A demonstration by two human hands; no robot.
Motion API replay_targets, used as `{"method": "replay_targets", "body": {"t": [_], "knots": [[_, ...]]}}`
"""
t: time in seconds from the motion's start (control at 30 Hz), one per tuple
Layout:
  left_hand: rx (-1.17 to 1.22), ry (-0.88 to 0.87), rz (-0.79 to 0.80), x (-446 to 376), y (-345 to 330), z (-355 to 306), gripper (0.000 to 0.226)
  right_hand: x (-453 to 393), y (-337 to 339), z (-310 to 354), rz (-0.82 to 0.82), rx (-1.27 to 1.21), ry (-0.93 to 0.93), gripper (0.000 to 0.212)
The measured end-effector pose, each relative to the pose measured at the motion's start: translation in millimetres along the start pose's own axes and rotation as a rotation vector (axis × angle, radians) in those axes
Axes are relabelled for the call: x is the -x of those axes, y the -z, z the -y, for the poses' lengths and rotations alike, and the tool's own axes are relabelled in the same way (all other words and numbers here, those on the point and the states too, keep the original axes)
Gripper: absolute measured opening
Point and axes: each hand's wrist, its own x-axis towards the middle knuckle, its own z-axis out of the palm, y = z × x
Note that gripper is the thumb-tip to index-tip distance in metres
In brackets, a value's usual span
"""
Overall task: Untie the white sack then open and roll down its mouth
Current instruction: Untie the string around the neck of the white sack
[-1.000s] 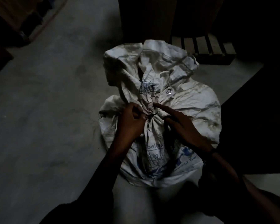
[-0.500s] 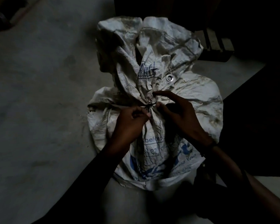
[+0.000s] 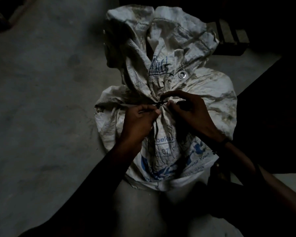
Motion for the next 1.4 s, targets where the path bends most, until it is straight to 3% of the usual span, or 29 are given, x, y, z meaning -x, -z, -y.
{"method": "replay_targets", "body": {"t": [0.13, 0.23, 0.37, 0.67, 0.9, 1.1, 1.3, 1.4], "knots": [[0.022, -0.055, -0.127, 0.6, -2.3, 0.9, 0.032, -1.6, 1.3, -1.0, 0.061, -0.023, 0.009, 0.021], [-0.058, -0.052, -0.086, -1.0, -3.1, -2.3, 0.028, -1.8, 2.5, -1.5, 0.055, -0.014, 0.018, 0.021], [0.028, 0.005, -0.039, -1.3, -3.0, -6.7, 0.017, 0.0, 1.1, 1.2, 0.037, -0.030, 0.001, 0.020], [0.027, -0.069, -0.179, 0.1, -9.7, -1.7, 0.036, 3.4, 1.9, 3.1, 0.052, -0.028, 0.015, 0.022], [-0.042, -0.111, -0.031, 4.1, -5.4, 1.8, 0.032, 2.8, 7.7, 1.3, 0.038, -0.075, 0.003, 0.021], [-0.028, -0.092, -0.157, 1.8, -10.0, 1.2, 0.039, -1.6, 2.9, -1.5, -0.007, -0.056, 0.008, 0.021], [-0.119, -0.253, -0.296, 1.9, -20.8, -6.8, 0.041, -1.4, -3.8, -2.5, -0.051, -0.022, 0.043, 0.010], [-0.107, -0.273, -0.246, 1.2, -20.7, -7.0, 0.040, -1.3, -1.9, -4.0, -0.071, -0.016, 0.048, 0.010]]}}
